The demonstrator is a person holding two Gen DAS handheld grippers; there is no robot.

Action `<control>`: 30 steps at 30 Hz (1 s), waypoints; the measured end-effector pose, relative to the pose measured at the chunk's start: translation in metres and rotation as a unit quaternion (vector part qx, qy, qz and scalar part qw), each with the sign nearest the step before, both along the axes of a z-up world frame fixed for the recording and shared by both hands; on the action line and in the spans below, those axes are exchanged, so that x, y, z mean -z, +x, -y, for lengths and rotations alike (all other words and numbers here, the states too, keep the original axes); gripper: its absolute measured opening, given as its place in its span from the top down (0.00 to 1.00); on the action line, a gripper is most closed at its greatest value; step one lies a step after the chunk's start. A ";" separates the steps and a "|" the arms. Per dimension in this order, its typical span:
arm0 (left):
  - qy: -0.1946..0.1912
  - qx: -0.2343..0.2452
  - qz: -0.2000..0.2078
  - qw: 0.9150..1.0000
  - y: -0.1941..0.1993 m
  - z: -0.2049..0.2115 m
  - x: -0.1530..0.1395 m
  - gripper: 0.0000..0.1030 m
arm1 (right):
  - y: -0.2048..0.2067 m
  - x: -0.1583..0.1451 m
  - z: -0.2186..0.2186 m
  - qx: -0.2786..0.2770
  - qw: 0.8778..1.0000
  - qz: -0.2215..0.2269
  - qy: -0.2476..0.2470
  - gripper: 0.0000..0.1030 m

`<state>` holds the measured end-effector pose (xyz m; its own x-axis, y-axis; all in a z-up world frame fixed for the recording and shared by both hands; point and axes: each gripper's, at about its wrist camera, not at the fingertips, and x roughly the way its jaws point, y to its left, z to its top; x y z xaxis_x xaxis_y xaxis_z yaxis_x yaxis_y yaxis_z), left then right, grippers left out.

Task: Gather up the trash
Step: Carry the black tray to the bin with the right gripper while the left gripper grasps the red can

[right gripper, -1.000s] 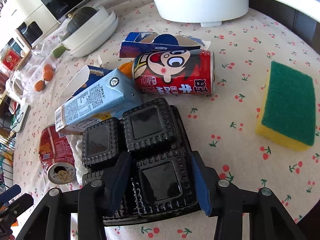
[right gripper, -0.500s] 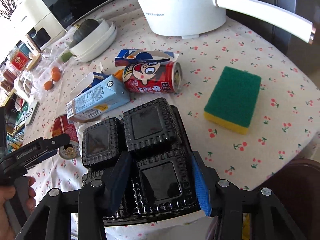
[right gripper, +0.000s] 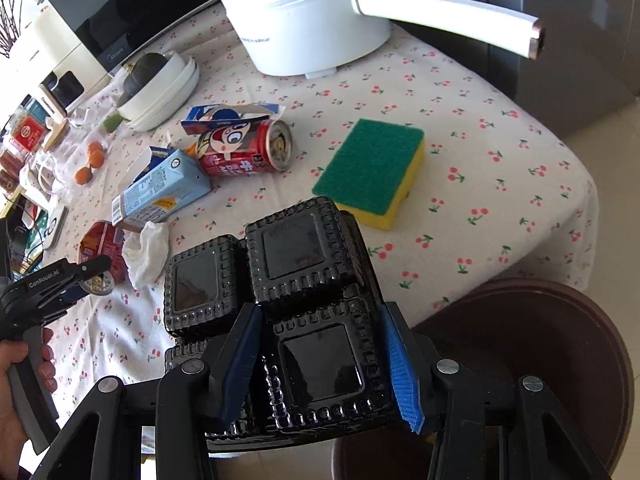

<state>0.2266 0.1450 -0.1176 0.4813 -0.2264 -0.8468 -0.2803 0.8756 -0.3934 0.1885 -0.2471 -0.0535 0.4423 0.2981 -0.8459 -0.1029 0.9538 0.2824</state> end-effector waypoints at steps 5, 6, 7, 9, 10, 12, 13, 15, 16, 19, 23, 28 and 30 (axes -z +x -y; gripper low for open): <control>0.002 0.038 0.010 0.999 -0.016 0.006 -0.016 0.50 | -0.020 -0.006 0.027 0.015 1.000 0.002 -0.018 0.49; 0.001 0.046 0.012 0.999 -0.019 0.008 -0.019 0.50 | -0.024 -0.005 0.033 0.020 1.000 0.000 -0.021 0.49; 0.001 0.054 0.014 0.998 -0.022 0.010 -0.022 0.50 | -0.028 -0.004 0.040 0.026 0.999 -0.003 -0.024 0.49; 0.000 0.068 0.017 0.998 -0.027 0.015 -0.028 0.50 | -0.034 0.000 0.051 0.038 0.999 -0.010 -0.031 0.48; -0.002 0.075 0.019 0.997 -0.030 0.018 -0.030 0.50 | -0.037 0.002 0.057 0.045 0.998 -0.014 -0.033 0.48; -0.008 0.090 0.021 0.996 -0.037 0.025 -0.035 0.50 | -0.043 0.006 0.067 0.054 0.998 -0.021 -0.037 0.48; -0.011 0.098 0.022 0.995 -0.039 0.030 -0.037 0.50 | -0.045 0.008 0.071 0.057 0.997 -0.024 -0.041 0.48; -0.014 0.115 0.025 0.993 -0.043 0.042 -0.042 0.50 | -0.049 0.012 0.079 0.062 0.997 -0.031 -0.046 0.48; -0.012 0.125 0.028 0.992 -0.045 0.048 -0.043 0.50 | -0.051 0.014 0.083 0.064 0.996 -0.034 -0.047 0.48; 0.009 0.148 0.031 0.988 -0.048 0.067 -0.045 0.50 | -0.056 0.022 0.091 0.070 0.995 -0.047 -0.045 0.48; 0.042 0.162 0.040 0.985 -0.048 0.086 -0.046 0.50 | -0.059 0.030 0.098 0.079 0.994 -0.059 -0.041 0.48; 0.065 0.153 0.070 0.984 -0.045 0.094 -0.055 0.50 | -0.059 0.030 0.100 0.081 0.994 -0.059 -0.042 0.48; 0.071 0.155 0.077 0.982 -0.044 0.098 -0.058 0.50 | -0.058 0.030 0.099 0.081 0.994 -0.057 -0.041 0.48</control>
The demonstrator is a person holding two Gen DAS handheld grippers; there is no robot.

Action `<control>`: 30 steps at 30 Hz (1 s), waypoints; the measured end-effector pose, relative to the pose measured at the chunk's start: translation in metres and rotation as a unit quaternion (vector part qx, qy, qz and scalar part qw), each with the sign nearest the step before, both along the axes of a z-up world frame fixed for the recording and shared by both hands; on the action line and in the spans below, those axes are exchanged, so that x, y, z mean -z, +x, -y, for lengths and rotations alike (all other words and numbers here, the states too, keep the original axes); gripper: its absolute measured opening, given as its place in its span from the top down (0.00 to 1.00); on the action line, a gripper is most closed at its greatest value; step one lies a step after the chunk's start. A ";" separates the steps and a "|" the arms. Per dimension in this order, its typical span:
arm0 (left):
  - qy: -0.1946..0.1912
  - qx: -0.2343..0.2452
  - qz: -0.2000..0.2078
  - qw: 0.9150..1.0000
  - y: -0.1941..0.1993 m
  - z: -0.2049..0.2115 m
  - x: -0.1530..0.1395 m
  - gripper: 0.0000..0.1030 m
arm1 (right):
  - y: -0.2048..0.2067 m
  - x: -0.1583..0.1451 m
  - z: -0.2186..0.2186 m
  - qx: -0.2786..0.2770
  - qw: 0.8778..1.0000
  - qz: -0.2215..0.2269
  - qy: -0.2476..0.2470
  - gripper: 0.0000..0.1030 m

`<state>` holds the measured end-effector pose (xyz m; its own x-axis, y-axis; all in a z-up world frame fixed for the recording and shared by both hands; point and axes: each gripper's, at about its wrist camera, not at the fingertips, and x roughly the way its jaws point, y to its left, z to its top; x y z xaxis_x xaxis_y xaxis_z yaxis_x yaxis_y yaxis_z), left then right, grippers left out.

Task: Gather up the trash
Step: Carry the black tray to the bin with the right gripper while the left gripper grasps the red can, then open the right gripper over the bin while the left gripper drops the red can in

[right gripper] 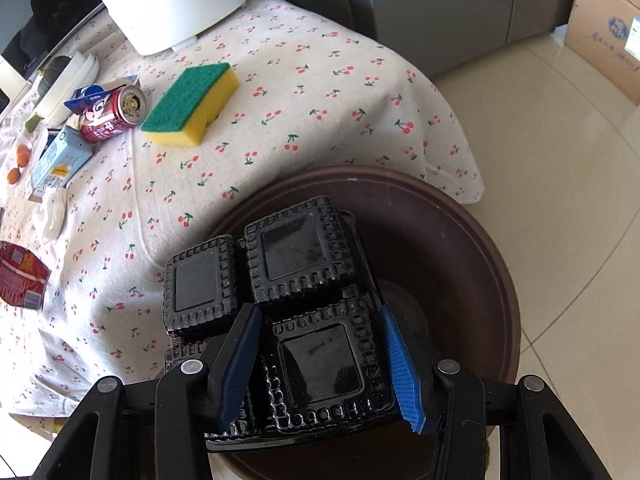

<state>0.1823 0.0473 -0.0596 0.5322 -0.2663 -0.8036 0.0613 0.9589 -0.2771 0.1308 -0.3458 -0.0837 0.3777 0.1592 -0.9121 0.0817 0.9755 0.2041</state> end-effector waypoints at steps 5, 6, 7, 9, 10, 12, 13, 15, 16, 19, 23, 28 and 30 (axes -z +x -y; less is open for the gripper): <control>-0.009 0.021 0.007 1.000 -0.002 0.017 -0.006 0.50 | 0.001 0.004 0.001 0.001 1.000 -0.005 0.001 0.48; -0.011 0.027 0.008 1.000 -0.003 0.023 -0.007 0.50 | 0.001 0.005 0.001 0.002 1.000 -0.007 0.002 0.47; -0.013 0.033 0.008 0.999 -0.004 0.028 -0.008 0.50 | 0.001 0.006 0.001 0.003 1.000 -0.009 0.003 0.47; -0.019 0.044 0.008 0.999 -0.005 0.038 -0.010 0.50 | 0.002 0.009 0.001 0.005 1.000 -0.013 0.007 0.44; -0.023 0.049 0.008 0.999 -0.006 0.043 -0.011 0.50 | 0.002 0.011 0.002 0.005 1.000 -0.017 0.011 0.40; -0.030 0.060 0.008 0.998 -0.007 0.054 -0.013 0.50 | 0.000 0.012 0.003 0.009 1.000 -0.023 0.013 0.24; -0.033 0.066 0.008 0.997 -0.008 0.061 -0.014 0.50 | -0.001 0.012 0.003 0.009 1.000 -0.024 0.013 0.23; -0.040 0.081 0.007 0.996 -0.010 0.075 -0.015 0.50 | -0.003 0.011 0.005 0.010 1.000 -0.024 0.011 0.23; -0.042 0.088 0.007 0.995 -0.011 0.083 -0.015 0.50 | -0.005 0.010 0.006 0.011 1.000 -0.023 0.008 0.23; -0.048 0.113 0.002 0.992 -0.015 0.109 -0.012 0.50 | -0.010 0.006 0.012 0.017 1.000 -0.021 0.002 0.22; -0.047 0.146 -0.014 0.988 -0.019 0.145 0.000 0.50 | -0.020 0.001 0.025 0.027 0.999 -0.018 0.000 0.21; -0.032 0.178 -0.031 0.983 -0.024 0.185 0.019 0.50 | -0.033 -0.003 0.042 0.035 0.999 -0.015 -0.023 0.20; -0.029 0.185 -0.036 0.982 -0.025 0.196 0.026 0.50 | -0.038 -0.005 0.049 0.040 0.999 -0.015 -0.028 0.20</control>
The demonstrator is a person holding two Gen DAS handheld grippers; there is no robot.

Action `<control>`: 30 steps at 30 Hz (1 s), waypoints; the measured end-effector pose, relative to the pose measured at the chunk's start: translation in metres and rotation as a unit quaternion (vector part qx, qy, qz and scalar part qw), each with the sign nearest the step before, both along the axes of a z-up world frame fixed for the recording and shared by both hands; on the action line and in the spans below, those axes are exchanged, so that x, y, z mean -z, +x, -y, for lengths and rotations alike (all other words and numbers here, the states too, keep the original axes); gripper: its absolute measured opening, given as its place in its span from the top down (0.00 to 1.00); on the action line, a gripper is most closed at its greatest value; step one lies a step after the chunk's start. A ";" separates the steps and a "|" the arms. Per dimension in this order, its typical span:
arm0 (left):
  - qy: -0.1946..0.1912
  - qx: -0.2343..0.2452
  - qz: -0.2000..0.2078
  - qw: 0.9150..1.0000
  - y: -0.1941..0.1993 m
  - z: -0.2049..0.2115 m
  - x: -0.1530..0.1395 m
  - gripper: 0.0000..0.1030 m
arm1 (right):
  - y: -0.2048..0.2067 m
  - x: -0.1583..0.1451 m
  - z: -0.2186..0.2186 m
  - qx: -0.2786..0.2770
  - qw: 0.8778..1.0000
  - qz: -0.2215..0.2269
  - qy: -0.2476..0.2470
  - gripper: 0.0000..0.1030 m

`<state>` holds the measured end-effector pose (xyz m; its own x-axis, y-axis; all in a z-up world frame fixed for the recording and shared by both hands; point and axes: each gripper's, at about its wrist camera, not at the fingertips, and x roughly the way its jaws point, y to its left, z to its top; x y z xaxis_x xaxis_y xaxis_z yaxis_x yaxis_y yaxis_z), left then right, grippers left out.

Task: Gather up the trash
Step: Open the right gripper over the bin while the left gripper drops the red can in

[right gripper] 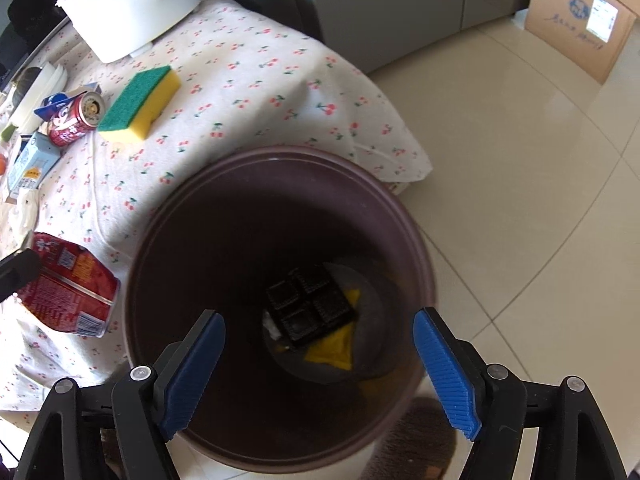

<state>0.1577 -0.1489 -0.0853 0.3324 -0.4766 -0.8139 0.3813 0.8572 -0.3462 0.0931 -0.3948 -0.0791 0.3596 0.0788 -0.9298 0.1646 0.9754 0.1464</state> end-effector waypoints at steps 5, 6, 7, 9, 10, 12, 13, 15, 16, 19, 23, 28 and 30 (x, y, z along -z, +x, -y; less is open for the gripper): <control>0.007 0.013 -0.007 1.000 0.003 0.017 0.015 0.50 | -0.011 -0.005 0.017 0.012 1.000 0.006 -0.004 0.20; 0.010 0.014 -0.008 1.000 0.004 0.019 0.017 0.50 | -0.013 -0.007 0.021 0.013 1.000 0.009 -0.005 0.20; 0.012 0.014 -0.009 1.000 0.005 0.020 0.019 0.50 | -0.015 -0.009 0.023 0.014 1.000 0.013 -0.008 0.20; 0.014 0.012 -0.011 1.000 0.007 0.020 0.022 0.50 | -0.019 -0.013 0.027 0.014 1.000 0.019 -0.013 0.19; 0.016 0.009 -0.012 1.000 0.008 0.019 0.024 0.49 | -0.021 -0.015 0.029 0.015 1.000 0.022 -0.015 0.19; 0.011 0.003 -0.014 1.000 0.010 0.014 0.023 0.43 | -0.024 -0.016 0.033 0.018 0.999 0.024 -0.015 0.19; 0.008 -0.001 -0.014 1.000 0.011 0.011 0.022 0.39 | -0.026 -0.016 0.034 0.021 0.999 0.024 -0.014 0.19; 0.005 -0.009 -0.010 1.000 0.012 0.004 0.019 0.28 | -0.029 -0.016 0.038 0.026 0.999 0.024 -0.013 0.18; 0.005 -0.011 -0.008 1.000 0.012 0.001 0.016 0.26 | -0.029 -0.017 0.039 0.028 0.999 0.025 -0.013 0.18; 0.014 -0.014 -0.001 1.000 0.010 -0.009 0.010 0.13 | -0.031 -0.019 0.043 0.033 0.999 0.028 -0.012 0.18; 0.031 -0.018 0.013 0.999 0.006 -0.026 0.002 0.07 | -0.030 -0.022 0.042 0.031 0.999 0.034 -0.018 0.18; 0.048 -0.032 0.026 0.998 0.001 -0.057 -0.006 0.01 | -0.025 -0.023 0.034 0.026 0.999 0.037 -0.023 0.16; 0.055 -0.043 0.029 0.997 0.001 -0.072 -0.008 0.00 | -0.022 -0.022 0.028 0.022 0.999 0.035 -0.025 0.16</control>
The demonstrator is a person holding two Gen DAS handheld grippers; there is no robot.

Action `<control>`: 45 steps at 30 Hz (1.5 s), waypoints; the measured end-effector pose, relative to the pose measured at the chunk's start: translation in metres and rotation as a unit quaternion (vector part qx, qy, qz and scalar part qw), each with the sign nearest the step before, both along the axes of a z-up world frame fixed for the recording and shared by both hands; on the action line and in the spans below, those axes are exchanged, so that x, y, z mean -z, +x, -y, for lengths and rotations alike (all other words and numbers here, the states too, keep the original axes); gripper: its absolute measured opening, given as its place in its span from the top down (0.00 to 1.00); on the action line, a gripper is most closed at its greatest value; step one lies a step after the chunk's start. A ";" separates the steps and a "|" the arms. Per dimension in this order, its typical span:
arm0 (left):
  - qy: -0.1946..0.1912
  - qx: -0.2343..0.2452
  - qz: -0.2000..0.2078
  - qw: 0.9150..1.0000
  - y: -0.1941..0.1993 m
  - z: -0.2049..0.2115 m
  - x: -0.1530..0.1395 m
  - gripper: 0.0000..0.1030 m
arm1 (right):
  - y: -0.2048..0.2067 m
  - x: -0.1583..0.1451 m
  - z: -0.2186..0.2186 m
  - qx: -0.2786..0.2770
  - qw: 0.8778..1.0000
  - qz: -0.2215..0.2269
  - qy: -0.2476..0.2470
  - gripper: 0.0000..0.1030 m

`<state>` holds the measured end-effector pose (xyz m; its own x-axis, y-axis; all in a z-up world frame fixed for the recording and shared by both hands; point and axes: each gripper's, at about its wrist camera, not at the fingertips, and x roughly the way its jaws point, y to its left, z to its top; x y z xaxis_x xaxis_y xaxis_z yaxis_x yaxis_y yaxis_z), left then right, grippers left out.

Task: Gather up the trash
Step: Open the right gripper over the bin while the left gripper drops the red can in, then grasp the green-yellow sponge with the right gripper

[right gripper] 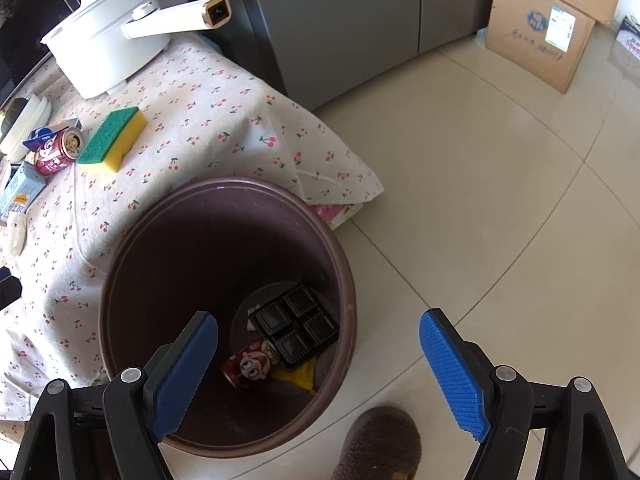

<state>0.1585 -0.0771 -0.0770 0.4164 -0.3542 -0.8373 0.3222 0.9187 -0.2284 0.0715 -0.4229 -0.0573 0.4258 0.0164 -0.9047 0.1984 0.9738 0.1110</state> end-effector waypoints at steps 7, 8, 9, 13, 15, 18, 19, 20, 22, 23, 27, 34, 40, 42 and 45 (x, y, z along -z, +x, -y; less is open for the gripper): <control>0.015 -0.045 0.008 0.999 0.001 -0.056 -0.006 0.00 | 0.015 0.005 -0.027 -0.019 1.000 -0.005 -0.006 0.16; 0.015 -0.052 0.008 0.998 0.001 -0.064 -0.007 0.00 | 0.017 0.005 -0.032 -0.023 1.000 -0.005 -0.007 0.16; 0.016 -0.061 0.008 0.998 0.000 -0.072 -0.007 0.00 | 0.020 0.005 -0.037 -0.026 1.000 -0.005 -0.007 0.16; 0.024 -0.093 0.005 0.995 0.000 -0.101 -0.007 0.00 | 0.032 0.004 -0.061 -0.043 0.999 0.000 -0.009 0.16; 0.030 -0.108 0.005 0.994 0.000 -0.115 -0.007 0.00 | 0.039 0.003 -0.075 -0.053 0.999 0.003 -0.012 0.16; 0.040 -0.130 0.005 0.991 0.000 -0.132 -0.006 0.00 | 0.048 0.002 -0.096 -0.067 0.998 0.006 -0.015 0.15; 0.042 -0.136 0.005 0.990 0.001 -0.138 -0.006 0.00 | 0.051 0.003 -0.103 -0.071 0.997 0.005 -0.015 0.15; 0.043 -0.141 0.004 0.989 0.001 -0.144 -0.005 0.00 | 0.054 0.003 -0.111 -0.076 0.997 0.005 -0.016 0.15; 0.043 -0.153 0.000 0.987 0.002 -0.155 -0.004 0.00 | 0.061 0.003 -0.125 -0.086 0.996 0.005 -0.017 0.15; 0.042 -0.160 -0.001 0.986 0.004 -0.160 -0.003 0.00 | 0.065 0.003 -0.132 -0.092 0.996 0.006 -0.019 0.15; 0.035 -0.187 -0.011 0.982 0.008 -0.177 0.000 0.00 | 0.080 0.005 -0.157 -0.107 0.994 0.010 -0.029 0.15; 0.041 -0.227 -0.006 0.973 0.020 -0.197 0.011 0.00 | 0.123 0.018 -0.189 -0.106 0.994 0.009 -0.031 0.14; 0.077 -0.204 0.027 0.976 0.038 -0.199 0.030 0.00 | 0.176 0.033 -0.206 -0.084 0.996 0.020 -0.008 0.14; 0.077 -0.198 0.028 0.977 0.043 -0.202 0.038 0.00 | 0.189 0.038 -0.213 -0.082 0.996 0.029 -0.007 0.14; 0.085 -0.193 0.019 0.977 0.047 -0.207 0.058 0.00 | 0.204 0.047 -0.222 -0.083 0.996 0.030 -0.001 0.14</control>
